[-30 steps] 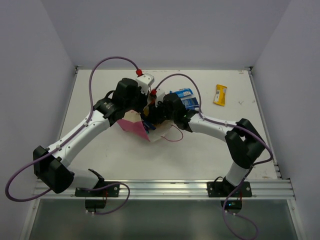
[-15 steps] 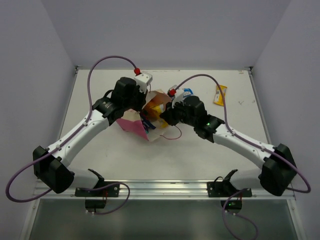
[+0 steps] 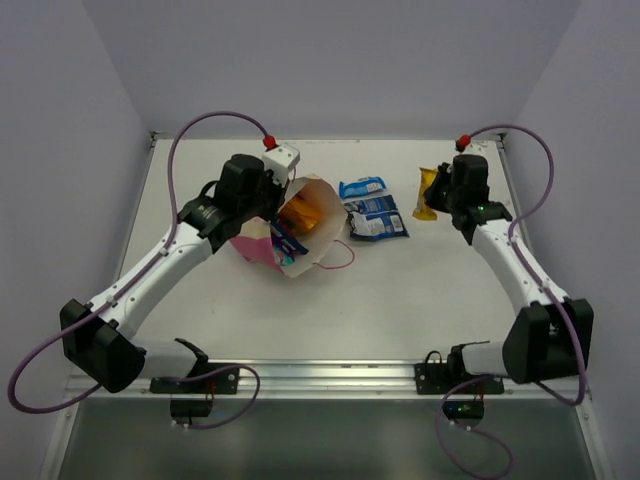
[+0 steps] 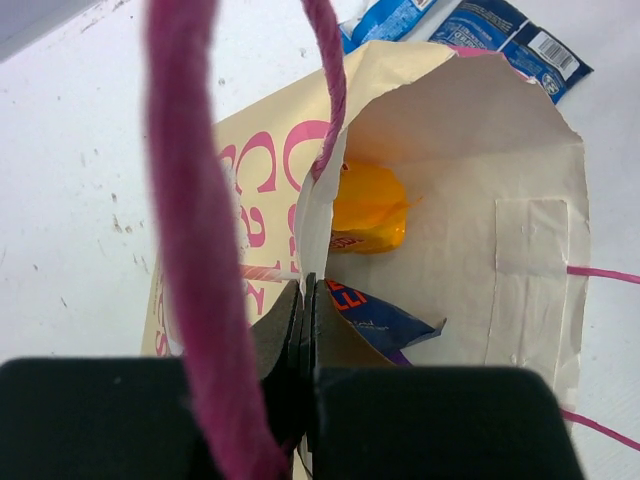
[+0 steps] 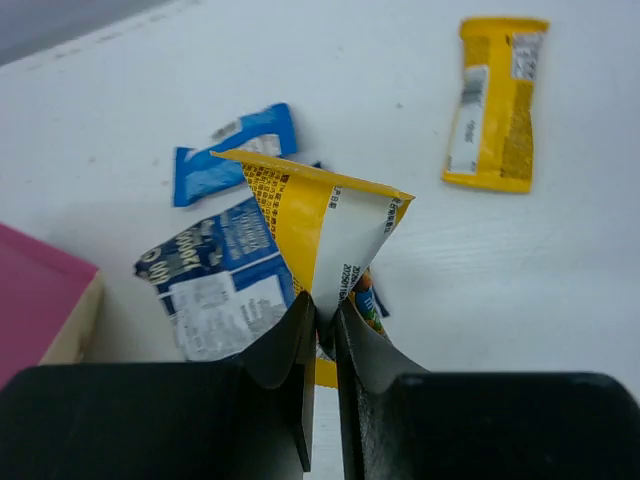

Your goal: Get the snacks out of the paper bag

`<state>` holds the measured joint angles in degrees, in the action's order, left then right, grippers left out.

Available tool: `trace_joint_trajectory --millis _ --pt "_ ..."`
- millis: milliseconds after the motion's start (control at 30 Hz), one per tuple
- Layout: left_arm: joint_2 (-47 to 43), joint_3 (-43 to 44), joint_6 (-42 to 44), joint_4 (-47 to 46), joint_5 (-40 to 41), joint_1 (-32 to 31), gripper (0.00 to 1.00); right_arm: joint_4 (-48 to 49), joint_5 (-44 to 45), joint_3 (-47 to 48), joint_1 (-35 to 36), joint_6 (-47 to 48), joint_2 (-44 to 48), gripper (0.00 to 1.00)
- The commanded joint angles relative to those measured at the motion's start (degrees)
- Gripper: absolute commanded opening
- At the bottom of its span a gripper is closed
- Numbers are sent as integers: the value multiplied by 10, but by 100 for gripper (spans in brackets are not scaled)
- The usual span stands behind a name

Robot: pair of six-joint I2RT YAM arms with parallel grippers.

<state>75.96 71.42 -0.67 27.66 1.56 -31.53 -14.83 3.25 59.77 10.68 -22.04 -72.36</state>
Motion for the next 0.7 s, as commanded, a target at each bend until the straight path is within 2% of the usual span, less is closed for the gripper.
trace_joint_trajectory --millis 0,67,133,200,300,367,433,467,533,667 --pt "-11 -14 34 20 9 9 0 -41 -21 37 -43 -59 -86 0" --pt "-12 -15 34 15 2 9 0 -41 -18 50 -57 -65 -140 0" --pt "-11 -14 33 13 -7 9 0 -45 -16 54 -65 -62 -167 23" --pt "-11 -13 32 12 -13 8 0 -40 -6 42 -61 -42 -154 43" --pt "-11 -13 33 10 -30 9 0 21 -52 -9 -16 13 -67 55" --pt "-8 -8 34 13 -28 9 0 66 -86 -33 41 45 -5 58" --pt "-7 -1 35 20 -26 9 0 111 -161 -47 106 71 22 59" --pt "-8 -1 34 21 -21 9 0 124 -171 -47 130 77 34 59" --pt "-9 2 33 26 -18 9 0 144 -190 -34 206 102 30 59" --pt "-8 7 16 23 -18 9 0 197 -205 -9 284 115 -24 59"
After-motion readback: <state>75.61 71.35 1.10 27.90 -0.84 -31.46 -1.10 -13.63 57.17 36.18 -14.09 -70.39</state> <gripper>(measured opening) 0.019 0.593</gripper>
